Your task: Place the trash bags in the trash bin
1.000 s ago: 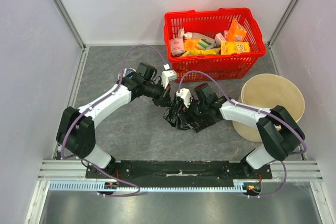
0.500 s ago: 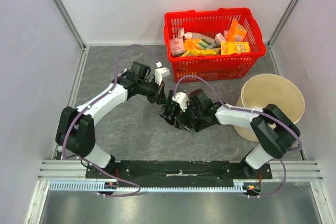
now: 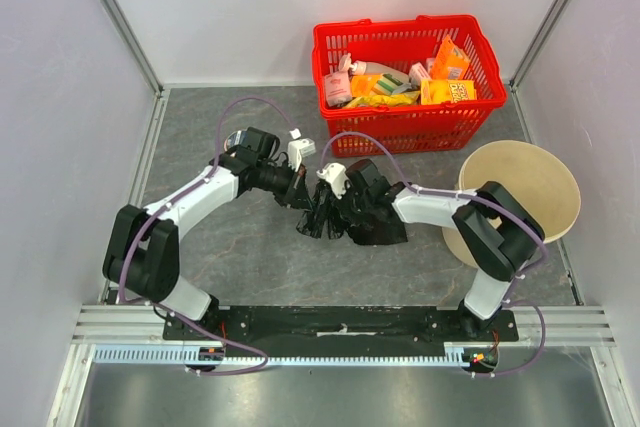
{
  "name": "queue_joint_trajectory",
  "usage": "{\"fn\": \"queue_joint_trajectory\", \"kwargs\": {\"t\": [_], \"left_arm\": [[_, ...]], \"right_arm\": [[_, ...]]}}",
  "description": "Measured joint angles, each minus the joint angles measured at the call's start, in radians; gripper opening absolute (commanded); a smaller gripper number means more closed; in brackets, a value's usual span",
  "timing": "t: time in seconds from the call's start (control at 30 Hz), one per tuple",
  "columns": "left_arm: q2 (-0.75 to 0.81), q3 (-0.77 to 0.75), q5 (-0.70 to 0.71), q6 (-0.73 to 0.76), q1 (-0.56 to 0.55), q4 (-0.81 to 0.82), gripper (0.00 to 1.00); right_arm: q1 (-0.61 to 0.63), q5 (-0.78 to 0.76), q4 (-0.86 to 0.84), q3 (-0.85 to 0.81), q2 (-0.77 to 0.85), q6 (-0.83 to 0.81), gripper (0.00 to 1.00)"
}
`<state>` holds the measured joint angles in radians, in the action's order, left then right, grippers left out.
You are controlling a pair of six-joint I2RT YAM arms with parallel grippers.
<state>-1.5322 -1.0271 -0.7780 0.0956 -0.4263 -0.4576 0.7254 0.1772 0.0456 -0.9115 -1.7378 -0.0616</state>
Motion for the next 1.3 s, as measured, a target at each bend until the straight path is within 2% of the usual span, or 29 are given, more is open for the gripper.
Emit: {"fn": "queue_joint_trajectory", "kwargs": {"t": [0.03, 0.3, 0.57, 0.87, 1.03, 1.07, 1.2, 1.23, 1.3], "left_arm": [[0.004, 0.003, -0.004, 0.001, 0.002, 0.000, 0.02], [0.045, 0.012, -0.044, 0.026, 0.012, 0.005, 0.02], [0.079, 0.045, -0.061, 0.085, 0.039, 0.004, 0.02], [0.135, 0.083, 0.108, 0.153, 0.045, 0.006, 0.02], [0.140, 0.086, 0.198, 0.166, 0.045, 0.026, 0.02], [0.137, 0.086, 0.206, 0.167, 0.045, 0.030, 0.11], [0.084, 0.086, 0.227, 0.177, 0.045, 0.055, 0.86], [0.063, 0.086, 0.230, 0.179, 0.044, 0.059, 0.96], [0.036, 0.087, 0.246, 0.177, 0.042, 0.068, 0.96]], "right_arm": [[0.002, -0.007, 0.002, -0.010, -0.009, 0.001, 0.00], [0.016, -0.069, 0.077, -0.080, -0.042, 0.001, 0.00], [0.000, -0.194, 0.196, -0.117, -0.038, -0.046, 0.00], [-0.043, -0.308, 0.272, -0.132, -0.039, -0.093, 0.00], [-0.041, -0.317, 0.286, -0.140, -0.045, -0.114, 0.00], [-0.041, -0.312, 0.289, -0.142, -0.045, -0.117, 0.00], [-0.042, -0.290, 0.322, -0.158, -0.050, -0.134, 0.00], [-0.042, -0.283, 0.332, -0.164, -0.053, -0.135, 0.00], [-0.047, -0.262, 0.363, -0.185, -0.063, -0.141, 0.00]]}}
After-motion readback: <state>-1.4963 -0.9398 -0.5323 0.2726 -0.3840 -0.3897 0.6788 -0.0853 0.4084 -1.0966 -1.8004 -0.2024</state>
